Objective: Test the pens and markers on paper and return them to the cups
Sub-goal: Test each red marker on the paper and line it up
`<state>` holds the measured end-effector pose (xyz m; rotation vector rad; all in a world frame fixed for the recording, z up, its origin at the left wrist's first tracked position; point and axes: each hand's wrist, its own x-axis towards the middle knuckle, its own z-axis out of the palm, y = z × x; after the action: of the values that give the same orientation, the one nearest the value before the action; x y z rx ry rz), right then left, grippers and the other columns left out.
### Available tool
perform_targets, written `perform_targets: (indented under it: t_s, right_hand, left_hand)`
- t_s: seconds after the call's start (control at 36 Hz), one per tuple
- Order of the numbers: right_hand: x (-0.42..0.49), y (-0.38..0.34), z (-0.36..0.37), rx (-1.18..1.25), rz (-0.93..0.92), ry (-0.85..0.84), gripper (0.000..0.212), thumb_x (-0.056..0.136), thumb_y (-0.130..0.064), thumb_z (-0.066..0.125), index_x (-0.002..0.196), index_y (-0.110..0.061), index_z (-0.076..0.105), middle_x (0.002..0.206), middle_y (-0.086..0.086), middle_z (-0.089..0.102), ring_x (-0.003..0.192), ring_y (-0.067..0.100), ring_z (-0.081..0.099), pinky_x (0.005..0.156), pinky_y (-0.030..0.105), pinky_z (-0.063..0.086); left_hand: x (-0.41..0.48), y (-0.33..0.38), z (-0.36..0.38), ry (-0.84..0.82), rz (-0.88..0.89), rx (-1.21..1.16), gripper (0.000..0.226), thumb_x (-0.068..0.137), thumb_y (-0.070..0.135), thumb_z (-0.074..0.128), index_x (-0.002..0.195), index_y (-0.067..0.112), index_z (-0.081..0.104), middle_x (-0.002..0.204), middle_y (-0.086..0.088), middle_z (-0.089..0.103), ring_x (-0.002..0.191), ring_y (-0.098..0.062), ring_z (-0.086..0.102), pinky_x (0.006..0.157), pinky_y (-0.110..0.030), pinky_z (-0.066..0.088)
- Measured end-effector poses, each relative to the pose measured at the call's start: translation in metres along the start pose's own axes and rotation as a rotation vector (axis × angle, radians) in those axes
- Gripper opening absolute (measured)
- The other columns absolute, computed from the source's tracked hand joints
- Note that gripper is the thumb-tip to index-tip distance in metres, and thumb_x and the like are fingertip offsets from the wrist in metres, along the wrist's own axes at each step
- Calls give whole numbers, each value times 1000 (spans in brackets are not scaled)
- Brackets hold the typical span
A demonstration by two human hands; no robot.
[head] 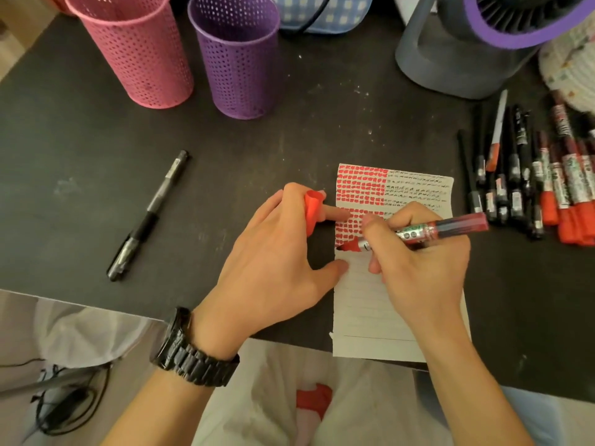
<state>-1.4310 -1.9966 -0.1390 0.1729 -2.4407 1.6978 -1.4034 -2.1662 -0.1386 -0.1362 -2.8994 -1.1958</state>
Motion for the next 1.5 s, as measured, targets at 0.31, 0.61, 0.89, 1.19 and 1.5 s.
perform_targets:
  t_s: [0.31, 0.61, 0.89, 1.19, 1.5]
  right_hand:
    - [-1, -1, 2, -30, 15, -4, 27, 88, -5, 73, 63, -10, 62, 50, -10, 60, 57, 8, 65, 71, 7, 46]
    - [0, -2, 2, -15, 15, 3, 26, 87, -9, 72, 63, -14, 62, 52, -11, 59, 58, 8, 65, 68, 8, 47]
    - [0, -1, 2, -15, 13, 12, 34, 88, -3, 73, 61, -20, 60, 51, -9, 59, 56, 10, 64, 66, 10, 48]
    - [1, -2, 3, 14, 32, 49, 31, 86, -6, 71, 59, -16, 60, 47, -6, 59, 47, 8, 60, 56, 14, 47]
    - [4, -18, -50, 714, 469, 152, 26, 77, -41, 79, 62, -25, 65, 56, -3, 51, 44, 5, 40, 41, 16, 29]
  left_hand:
    - [0, 2, -1, -10, 5, -3, 63, 76, 49, 79, 109, 43, 26, 136, 26, 56, 140, -3, 40, 114, -31, 35]
    - [-1, 2, 0, -1, -17, 1, 65, 75, 52, 81, 108, 52, 25, 139, 26, 51, 136, -2, 41, 107, -28, 36]
    - [0, 1, 0, -9, -13, 20, 66, 75, 51, 80, 107, 53, 23, 138, 27, 53, 138, 0, 39, 108, -25, 33]
    - [1, -4, 3, -29, -7, 10, 63, 75, 53, 79, 109, 53, 26, 140, 27, 51, 138, 2, 38, 104, -13, 23]
    - [-2, -3, 2, -62, -10, -10, 53, 81, 53, 76, 106, 61, 30, 135, 31, 53, 133, 7, 40, 106, -19, 30]
